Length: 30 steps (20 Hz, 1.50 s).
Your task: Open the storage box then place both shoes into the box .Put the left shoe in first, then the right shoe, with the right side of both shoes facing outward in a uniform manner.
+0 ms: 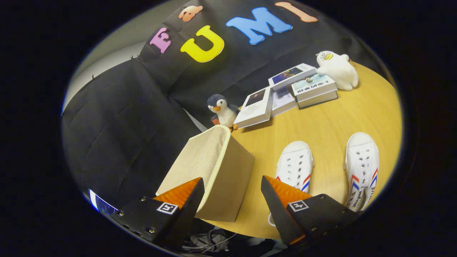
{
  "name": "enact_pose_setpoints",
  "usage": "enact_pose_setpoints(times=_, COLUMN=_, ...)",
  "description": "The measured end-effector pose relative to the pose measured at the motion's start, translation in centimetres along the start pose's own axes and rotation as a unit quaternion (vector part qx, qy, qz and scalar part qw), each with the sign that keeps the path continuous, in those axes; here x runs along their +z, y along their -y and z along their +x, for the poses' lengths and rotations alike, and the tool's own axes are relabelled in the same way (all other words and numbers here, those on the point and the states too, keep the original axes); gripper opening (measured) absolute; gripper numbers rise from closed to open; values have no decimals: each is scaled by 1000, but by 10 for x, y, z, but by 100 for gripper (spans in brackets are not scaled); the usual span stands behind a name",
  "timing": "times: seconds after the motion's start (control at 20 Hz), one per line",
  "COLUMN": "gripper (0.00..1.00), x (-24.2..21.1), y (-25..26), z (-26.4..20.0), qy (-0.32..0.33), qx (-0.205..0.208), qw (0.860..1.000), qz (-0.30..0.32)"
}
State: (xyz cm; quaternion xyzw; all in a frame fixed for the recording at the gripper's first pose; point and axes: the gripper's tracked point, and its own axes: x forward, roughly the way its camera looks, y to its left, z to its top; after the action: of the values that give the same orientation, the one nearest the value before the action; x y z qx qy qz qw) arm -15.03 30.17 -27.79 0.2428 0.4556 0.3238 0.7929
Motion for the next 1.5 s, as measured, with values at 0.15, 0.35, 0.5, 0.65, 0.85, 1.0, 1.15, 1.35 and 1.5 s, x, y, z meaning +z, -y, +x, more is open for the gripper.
enact_pose_setpoints(times=0.15, gripper=96, x=-18, y=-22, z=11, qy=-37, qx=49, qw=997, qz=51)
enact_pose_setpoints(times=0.35, gripper=95, x=-29, y=-46, z=22, qy=-66, qx=102, qw=983, qz=137)
enact_pose_setpoints(times=0.5, gripper=78, x=-31, y=-53, z=26, qy=-83, qx=116, qw=976, qz=162)
enact_pose_setpoints(times=0.65, gripper=32, x=-30, y=-53, z=23, qy=-85, qx=112, qw=974, qz=178)
enact_pose_setpoints(times=0.85, gripper=3, x=-8, y=-56, z=24, qy=-56, qx=116, qw=974, qz=189)
enact_pose_setpoints(times=1.0, gripper=1, x=6, y=-76, z=10, qy=-58, qx=138, qw=970, qz=191)
enact_pose_setpoints(times=1.15, gripper=1, x=24, y=-103, z=3, qy=-54, qx=156, qw=970, qz=178)
enact_pose_setpoints(times=1.35, gripper=1, x=46, y=-148, z=-3, qy=-49, qx=174, qw=973, qz=143)
enact_pose_setpoints(times=1.5, gripper=1, x=56, y=-187, z=-2, qy=-50, qx=178, qw=979, qz=80)
